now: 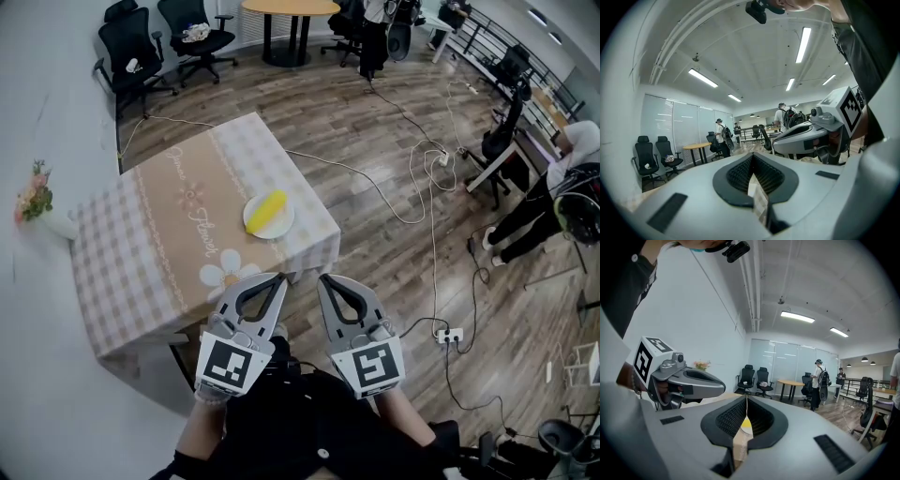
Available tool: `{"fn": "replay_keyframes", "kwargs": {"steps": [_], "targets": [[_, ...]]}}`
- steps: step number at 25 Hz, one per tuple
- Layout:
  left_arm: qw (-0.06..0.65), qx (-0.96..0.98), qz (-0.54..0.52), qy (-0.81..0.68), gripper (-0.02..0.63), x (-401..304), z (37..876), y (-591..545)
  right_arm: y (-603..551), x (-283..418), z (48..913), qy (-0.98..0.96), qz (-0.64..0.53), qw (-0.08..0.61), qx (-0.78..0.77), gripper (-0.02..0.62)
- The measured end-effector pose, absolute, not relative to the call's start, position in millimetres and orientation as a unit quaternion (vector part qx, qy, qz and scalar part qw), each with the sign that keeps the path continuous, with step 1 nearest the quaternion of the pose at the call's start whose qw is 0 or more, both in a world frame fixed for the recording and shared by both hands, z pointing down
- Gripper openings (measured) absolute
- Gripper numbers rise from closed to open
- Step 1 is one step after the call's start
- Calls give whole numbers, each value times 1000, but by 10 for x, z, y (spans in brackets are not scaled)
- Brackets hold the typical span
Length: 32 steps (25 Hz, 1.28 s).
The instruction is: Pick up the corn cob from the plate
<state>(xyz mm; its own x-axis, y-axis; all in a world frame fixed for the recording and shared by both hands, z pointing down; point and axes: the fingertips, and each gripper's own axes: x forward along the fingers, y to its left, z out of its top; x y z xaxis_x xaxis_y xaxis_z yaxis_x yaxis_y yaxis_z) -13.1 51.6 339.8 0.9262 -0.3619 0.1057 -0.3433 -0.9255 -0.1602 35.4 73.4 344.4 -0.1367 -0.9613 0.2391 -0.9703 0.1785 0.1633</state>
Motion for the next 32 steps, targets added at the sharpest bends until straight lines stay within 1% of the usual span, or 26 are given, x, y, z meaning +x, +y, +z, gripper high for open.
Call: {"fn": "replay_keyframes", "kwargs": {"steps": [6,13,17,24,32], "targets": [[54,-980,-63,181,12,-4,3363,99,331,477,3407,-749,13,146,647,41],[78,-980,-58,172,12,94,3379,-346,-118,580,3409,-748,10,147,648,41],[52,-980,-60,185,12,110,3414,-587,-363,583,3438,-751,5,149,643,41],[49,-980,-63,183,12,194,3443,-899,-666,673,3468,-749,11,152,645,41],[86,-980,-58,172,12,229,3465,-1126,-903,706,3483,-749,11,149,646,41]]}}
